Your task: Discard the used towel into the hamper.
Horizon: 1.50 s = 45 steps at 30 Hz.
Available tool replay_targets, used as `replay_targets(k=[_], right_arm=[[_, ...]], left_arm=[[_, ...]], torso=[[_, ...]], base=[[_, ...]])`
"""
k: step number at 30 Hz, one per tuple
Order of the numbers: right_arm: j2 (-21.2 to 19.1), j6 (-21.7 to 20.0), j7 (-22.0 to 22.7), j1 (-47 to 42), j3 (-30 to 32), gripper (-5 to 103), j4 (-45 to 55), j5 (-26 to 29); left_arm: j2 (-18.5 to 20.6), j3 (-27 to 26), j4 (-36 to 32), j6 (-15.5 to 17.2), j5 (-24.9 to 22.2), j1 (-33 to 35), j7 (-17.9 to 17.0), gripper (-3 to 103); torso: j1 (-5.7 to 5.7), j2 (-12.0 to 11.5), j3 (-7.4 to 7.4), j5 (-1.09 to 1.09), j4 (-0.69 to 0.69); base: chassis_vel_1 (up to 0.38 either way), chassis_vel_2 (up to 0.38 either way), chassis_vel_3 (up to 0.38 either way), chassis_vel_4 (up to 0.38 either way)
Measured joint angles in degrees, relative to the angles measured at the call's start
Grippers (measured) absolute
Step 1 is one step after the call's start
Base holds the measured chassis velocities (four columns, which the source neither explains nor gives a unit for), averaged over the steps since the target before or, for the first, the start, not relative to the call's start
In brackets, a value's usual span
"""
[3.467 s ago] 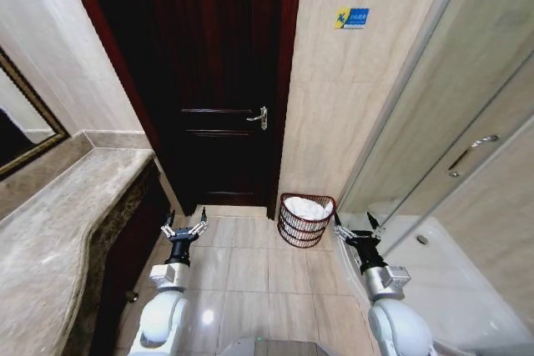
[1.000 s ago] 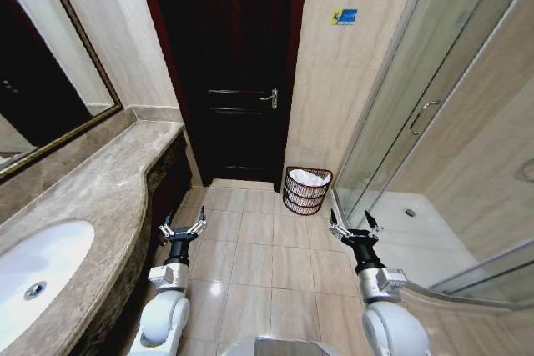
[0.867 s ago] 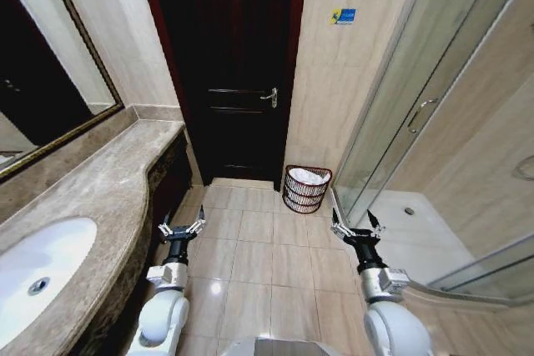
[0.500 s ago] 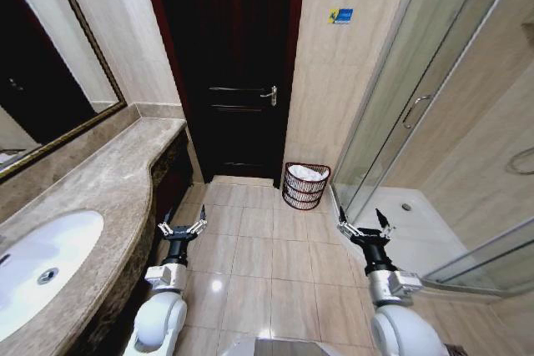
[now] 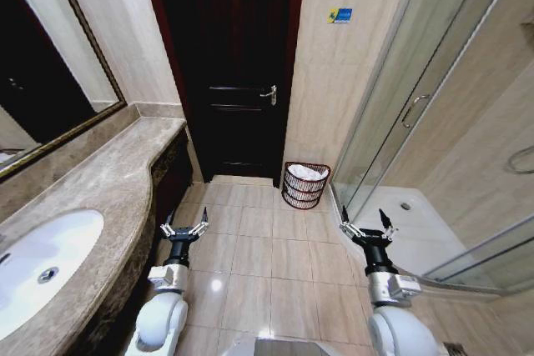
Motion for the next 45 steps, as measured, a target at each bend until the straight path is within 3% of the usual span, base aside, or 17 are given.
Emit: replay_targets(k=[5,12,45], right_arm=[[-0.1,0.2,-1.0,0.5,1.1,100,-0.1,1.0],[0.5,0.1,-2.0,-0.2,-0.2,100,-0.4,1.6],[0.1,0.1,-1.8,0.0,-0.4,100,-0.3,1.7]], left_arm=[[1.2,-0.4,-2.4,2.2,-0.2,1.2,-0.8,100],[-0.3,0.3,-4.7,4.3,0.3,1.1,-1.0,100],[-0.7,0.3,-5.1,3.3,1.0,0.9,-1.3,100]], torso=[[0.0,0.0,0.0,0.0,0.01],[0.0,0.0,0.0,0.0,0.0],[0.0,0.0,0.0,0.0,0.0]], base=[[0.0,0.0,0.0,0.0],[0.0,0.0,0.0,0.0],[0.0,0.0,0.0,0.0]])
